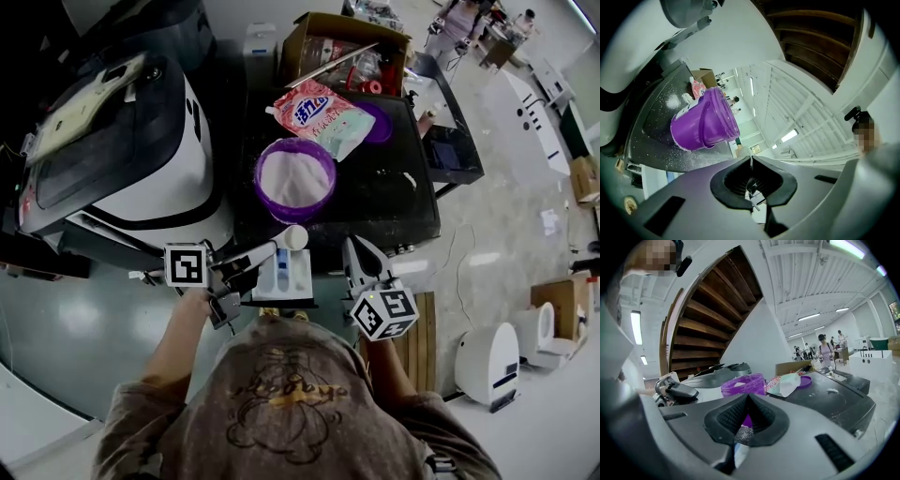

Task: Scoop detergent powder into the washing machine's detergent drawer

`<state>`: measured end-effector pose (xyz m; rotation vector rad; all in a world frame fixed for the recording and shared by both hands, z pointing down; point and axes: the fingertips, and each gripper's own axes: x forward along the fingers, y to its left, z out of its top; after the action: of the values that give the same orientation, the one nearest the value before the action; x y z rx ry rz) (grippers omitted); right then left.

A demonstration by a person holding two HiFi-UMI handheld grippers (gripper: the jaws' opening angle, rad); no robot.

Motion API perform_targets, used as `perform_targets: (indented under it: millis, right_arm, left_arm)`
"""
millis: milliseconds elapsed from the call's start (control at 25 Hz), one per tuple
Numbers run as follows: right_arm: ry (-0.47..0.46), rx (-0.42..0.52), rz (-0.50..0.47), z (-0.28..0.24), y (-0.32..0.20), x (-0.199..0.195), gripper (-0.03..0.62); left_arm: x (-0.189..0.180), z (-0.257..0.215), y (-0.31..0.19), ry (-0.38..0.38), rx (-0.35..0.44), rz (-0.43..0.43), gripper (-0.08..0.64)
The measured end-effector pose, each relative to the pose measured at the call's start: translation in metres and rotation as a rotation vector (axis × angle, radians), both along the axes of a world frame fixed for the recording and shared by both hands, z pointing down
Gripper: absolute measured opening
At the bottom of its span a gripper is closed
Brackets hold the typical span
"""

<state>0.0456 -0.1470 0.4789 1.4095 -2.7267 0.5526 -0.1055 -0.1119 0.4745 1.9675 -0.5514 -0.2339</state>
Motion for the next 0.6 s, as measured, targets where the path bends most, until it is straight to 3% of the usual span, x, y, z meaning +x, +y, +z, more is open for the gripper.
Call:
perform_targets:
  millis: [440,600]
  right_arm:
    - [0.005,-0.010,0.009,0.006,0.005,0.007,0.003]
    - [0.008,-0.015,0.012,0.008,0.007,0.009,0.003]
  left_arm:
    - [0.019,0.036,0.011,-0.072,0.005,-0.008,0.025]
    - [0.019,0.061,0.013,-0.149,0.027,-0.016,0.025]
